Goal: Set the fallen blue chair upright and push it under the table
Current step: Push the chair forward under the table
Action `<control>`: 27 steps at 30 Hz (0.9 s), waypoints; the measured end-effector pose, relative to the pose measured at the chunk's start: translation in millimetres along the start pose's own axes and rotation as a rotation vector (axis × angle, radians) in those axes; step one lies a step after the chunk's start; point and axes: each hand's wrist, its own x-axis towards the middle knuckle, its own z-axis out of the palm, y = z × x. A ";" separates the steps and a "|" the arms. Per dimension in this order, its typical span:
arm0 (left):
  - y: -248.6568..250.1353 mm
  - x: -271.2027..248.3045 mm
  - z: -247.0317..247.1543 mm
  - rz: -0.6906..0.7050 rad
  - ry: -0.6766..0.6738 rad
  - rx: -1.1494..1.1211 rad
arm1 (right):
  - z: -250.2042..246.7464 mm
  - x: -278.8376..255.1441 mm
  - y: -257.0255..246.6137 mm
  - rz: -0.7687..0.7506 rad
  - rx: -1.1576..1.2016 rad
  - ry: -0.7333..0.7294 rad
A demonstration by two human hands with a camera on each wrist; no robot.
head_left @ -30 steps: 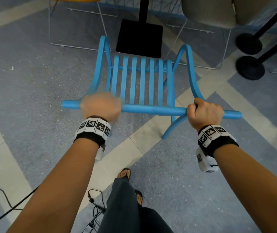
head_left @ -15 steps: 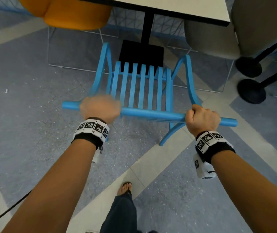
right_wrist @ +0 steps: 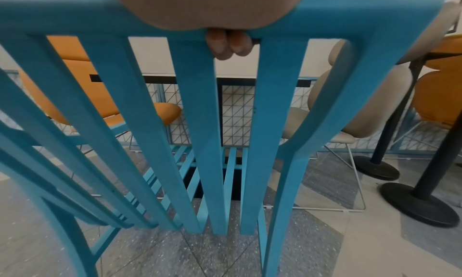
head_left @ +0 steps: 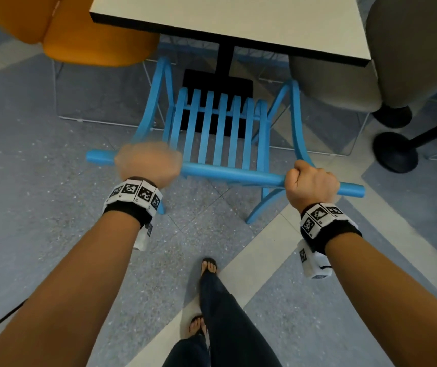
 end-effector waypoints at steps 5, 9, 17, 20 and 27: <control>4.4 9.4 5.6 0.033 0.020 0.012 | 0.8 11.3 2.7 0.014 0.007 0.040; 4.2 9.7 5.8 0.040 0.030 0.009 | -0.6 11.4 2.4 0.026 -0.008 0.040; 1.6 10.9 0.8 0.085 -0.031 -0.003 | 1.5 13.5 8.5 0.017 0.005 0.004; -4.0 13.6 -1.4 0.097 -0.059 -0.004 | 0.0 15.4 23.5 0.028 0.026 0.019; -15.4 15.0 -4.4 0.045 -0.120 0.064 | -0.7 13.4 41.3 0.041 -0.019 -0.059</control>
